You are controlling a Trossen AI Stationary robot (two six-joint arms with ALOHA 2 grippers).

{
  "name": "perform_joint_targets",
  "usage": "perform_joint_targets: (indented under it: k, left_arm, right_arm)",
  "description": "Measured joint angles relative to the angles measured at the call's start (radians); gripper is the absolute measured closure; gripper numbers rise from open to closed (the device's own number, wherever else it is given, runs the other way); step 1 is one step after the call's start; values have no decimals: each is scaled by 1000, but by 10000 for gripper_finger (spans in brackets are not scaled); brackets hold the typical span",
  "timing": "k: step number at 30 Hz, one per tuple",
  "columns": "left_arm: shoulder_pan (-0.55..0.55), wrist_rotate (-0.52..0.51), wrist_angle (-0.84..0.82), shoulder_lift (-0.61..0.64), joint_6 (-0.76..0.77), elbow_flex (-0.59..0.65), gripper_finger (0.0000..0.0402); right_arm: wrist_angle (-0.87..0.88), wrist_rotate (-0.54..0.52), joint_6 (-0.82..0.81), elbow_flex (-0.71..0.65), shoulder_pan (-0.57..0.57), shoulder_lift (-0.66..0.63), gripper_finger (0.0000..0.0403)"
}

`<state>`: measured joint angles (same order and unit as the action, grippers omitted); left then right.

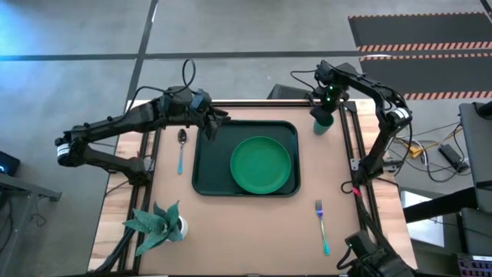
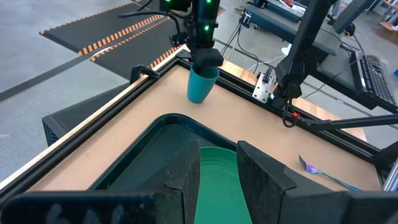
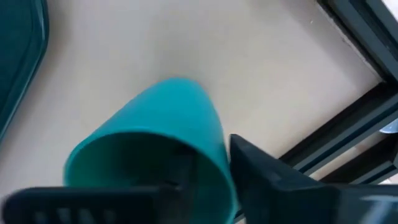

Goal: Pick and place plate/cup/fork/spoon on tray
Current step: Put the green cup on the dark green tray to the top right of the green plate

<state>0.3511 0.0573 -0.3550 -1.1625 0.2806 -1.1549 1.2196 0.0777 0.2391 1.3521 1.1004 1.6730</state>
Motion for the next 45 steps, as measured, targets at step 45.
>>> perform_joint_targets:
  k: [45]
  left_arm:
    - [-1, 20, 0, 0, 1, -1, 314]
  right_arm:
    - [-217, 274, -187, 87, -319, -41, 395]
